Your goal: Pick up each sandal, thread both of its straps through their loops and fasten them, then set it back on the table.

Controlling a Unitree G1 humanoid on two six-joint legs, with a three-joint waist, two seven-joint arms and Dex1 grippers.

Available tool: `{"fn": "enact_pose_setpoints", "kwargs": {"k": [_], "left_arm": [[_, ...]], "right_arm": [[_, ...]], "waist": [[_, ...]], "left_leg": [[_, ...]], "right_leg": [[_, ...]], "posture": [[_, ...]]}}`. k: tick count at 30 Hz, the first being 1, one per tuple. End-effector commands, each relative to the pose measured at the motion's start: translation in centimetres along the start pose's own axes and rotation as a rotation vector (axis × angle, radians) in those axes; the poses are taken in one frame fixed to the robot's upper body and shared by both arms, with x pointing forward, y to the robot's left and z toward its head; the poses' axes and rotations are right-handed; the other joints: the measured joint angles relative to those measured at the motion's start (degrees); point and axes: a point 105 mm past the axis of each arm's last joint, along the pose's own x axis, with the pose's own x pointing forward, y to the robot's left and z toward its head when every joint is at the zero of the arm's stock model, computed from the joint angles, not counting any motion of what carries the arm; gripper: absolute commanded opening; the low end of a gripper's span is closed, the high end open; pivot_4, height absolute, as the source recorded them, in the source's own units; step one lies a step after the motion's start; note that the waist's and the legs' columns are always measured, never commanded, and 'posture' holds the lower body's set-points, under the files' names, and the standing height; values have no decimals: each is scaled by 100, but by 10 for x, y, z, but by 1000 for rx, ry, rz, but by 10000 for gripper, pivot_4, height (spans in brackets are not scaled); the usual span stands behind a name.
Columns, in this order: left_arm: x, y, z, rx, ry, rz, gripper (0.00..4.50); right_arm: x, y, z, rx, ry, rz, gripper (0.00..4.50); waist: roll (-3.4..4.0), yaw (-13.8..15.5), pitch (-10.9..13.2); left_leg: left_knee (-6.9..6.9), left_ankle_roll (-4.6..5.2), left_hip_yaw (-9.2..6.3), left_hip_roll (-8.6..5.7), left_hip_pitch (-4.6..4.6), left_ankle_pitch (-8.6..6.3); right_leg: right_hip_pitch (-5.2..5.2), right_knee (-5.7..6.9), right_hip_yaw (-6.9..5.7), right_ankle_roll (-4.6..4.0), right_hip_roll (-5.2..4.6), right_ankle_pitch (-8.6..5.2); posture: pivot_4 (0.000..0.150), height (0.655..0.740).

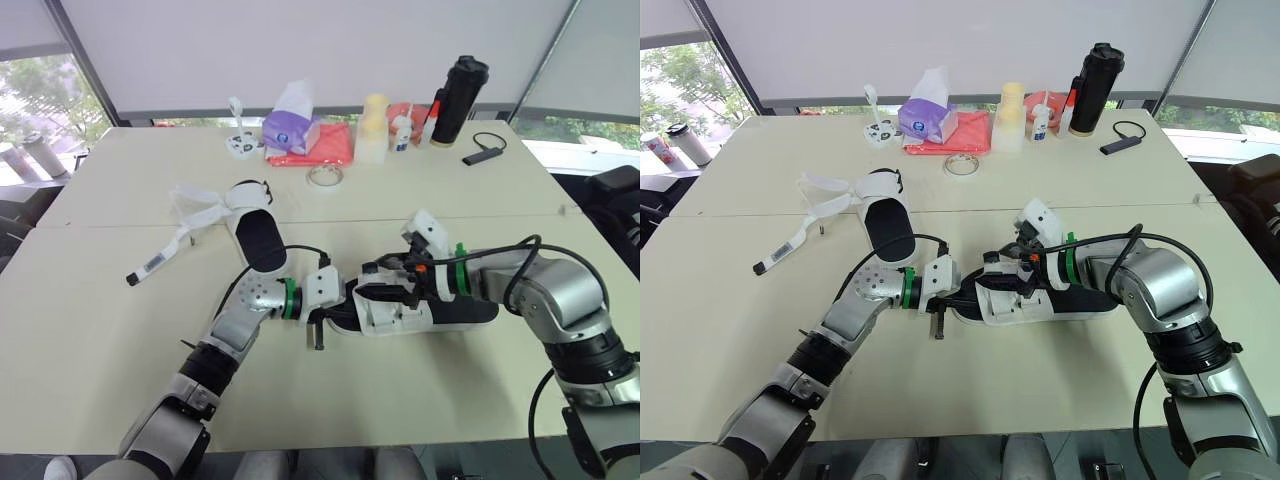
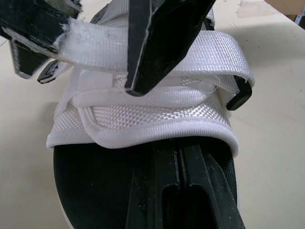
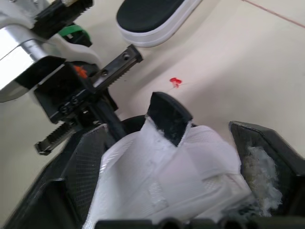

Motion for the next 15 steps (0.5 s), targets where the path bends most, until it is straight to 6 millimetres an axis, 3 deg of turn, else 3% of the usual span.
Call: {"fn": "enact_pose_setpoints", "kwargs": {"k": [1, 6, 15], "left_arm": [[0, 0, -2, 2, 7, 6, 0], [-1, -2, -4, 5, 15, 4, 0], [1, -8, -11, 37, 50, -28, 0]], "right_arm": [[-6, 1, 19, -15, -59, 17, 25820], [-10, 0, 28, 14, -83, 37, 328], [-18, 3, 43, 29, -105, 98, 328]], "waist": [[0, 0, 0], [0, 1, 0], [0, -3, 0]], "left_leg": [[0, 0, 0, 0, 0, 0], [1, 0, 0, 0, 0, 0], [2, 0, 0, 0, 0, 0]], "right_leg": [[0, 0, 0, 0, 0, 0], [0, 1, 0, 0, 0, 0], [-1, 2, 1, 0, 0, 0]], "posture": [[1500, 7400], [1500, 7400], [1500, 7400]]}}
